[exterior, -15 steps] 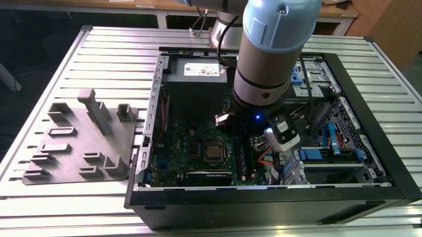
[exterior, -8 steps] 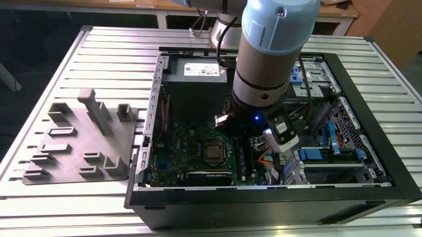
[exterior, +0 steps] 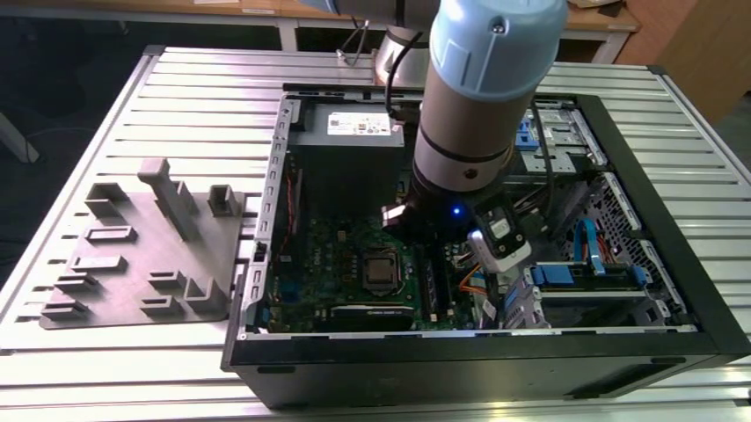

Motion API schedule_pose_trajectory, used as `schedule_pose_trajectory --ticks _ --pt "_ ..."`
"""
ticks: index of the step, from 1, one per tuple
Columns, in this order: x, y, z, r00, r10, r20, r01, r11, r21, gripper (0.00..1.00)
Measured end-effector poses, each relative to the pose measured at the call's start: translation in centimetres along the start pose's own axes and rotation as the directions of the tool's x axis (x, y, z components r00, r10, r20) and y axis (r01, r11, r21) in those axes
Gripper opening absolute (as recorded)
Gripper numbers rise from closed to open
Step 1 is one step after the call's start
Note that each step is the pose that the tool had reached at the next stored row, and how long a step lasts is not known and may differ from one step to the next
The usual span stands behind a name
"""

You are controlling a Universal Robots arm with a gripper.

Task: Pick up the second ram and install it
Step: 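Insert the second ram into the second slot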

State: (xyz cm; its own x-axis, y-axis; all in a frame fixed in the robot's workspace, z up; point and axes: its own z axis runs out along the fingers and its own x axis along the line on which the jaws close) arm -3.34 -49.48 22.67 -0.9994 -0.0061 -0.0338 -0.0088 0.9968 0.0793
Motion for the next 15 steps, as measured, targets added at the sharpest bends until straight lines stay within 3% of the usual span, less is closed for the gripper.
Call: schedule_pose_trajectory --ticks 15 --pt "0.00 -0.02 0.20 1.0000 0.000 -0.0001 0.000 1.0000 0.0007 0.09"
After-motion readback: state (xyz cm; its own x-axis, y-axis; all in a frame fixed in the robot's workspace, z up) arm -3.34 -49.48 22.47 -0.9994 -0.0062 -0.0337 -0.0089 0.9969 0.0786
